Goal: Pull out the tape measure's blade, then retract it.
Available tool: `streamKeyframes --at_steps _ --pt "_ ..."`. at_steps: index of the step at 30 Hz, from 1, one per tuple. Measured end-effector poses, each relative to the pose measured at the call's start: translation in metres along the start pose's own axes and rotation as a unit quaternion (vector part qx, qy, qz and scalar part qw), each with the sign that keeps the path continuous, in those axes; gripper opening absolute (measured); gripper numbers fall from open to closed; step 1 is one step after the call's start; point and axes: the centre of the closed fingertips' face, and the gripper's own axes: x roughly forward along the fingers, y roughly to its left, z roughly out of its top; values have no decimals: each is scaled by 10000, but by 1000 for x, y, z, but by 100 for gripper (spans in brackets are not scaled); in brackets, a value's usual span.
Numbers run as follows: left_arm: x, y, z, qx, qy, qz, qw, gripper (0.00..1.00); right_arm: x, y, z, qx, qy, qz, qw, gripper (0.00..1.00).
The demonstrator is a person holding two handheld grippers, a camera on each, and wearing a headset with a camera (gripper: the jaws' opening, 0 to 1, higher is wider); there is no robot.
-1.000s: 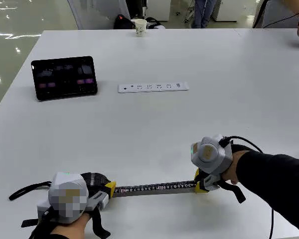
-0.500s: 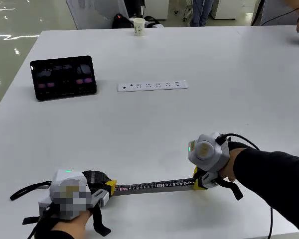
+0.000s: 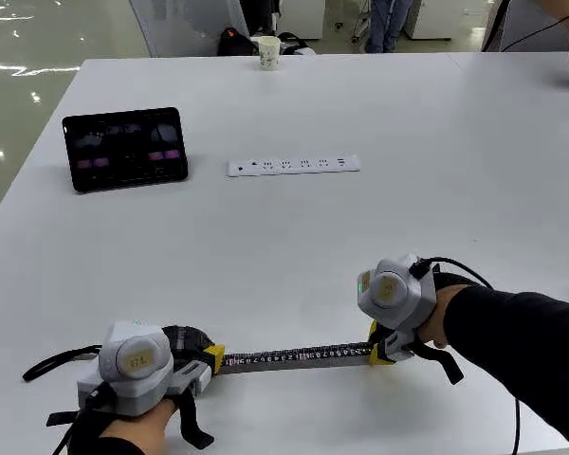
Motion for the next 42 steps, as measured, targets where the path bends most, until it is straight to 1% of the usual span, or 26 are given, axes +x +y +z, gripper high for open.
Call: streamKeyframes --at_steps 6,12,15,18,23,26,29,33,42 --pt "0 0 0 -4 20 -5 10000 61 0 0 1 0 6 -33 10000 11" --pt "-1 0 0 -10 97 1 10000 61 1 0 3 23 1 -53 10000 11" --pt "0 1 0 -6 109 -6 9999 61 1 0 4 4 6 -40 10000 11" --pt "-1 1 -1 -4 120 -20 9999 61 1 0 5 -89 -30 -5 10000 11" --pt "-1 0 -1 -5 120 -36 9999 61 1 0 6 -21 -24 -26 10000 11" --pt "0 0 -1 -2 127 -47 9999 61 2 0 6 -91 -7 -21 10000 11" --pt "0 0 -1 -2 136 -55 9999 61 2 1 7 -256 -2 21 9997 11" --pt "0 0 -1 1 141 -59 9999 62 2 1 8 -222 -36 38 9997 11" --pt "0 -1 -2 -10 157 -89 9998 62 2 1 10 -136 -79 -12 9999 11"
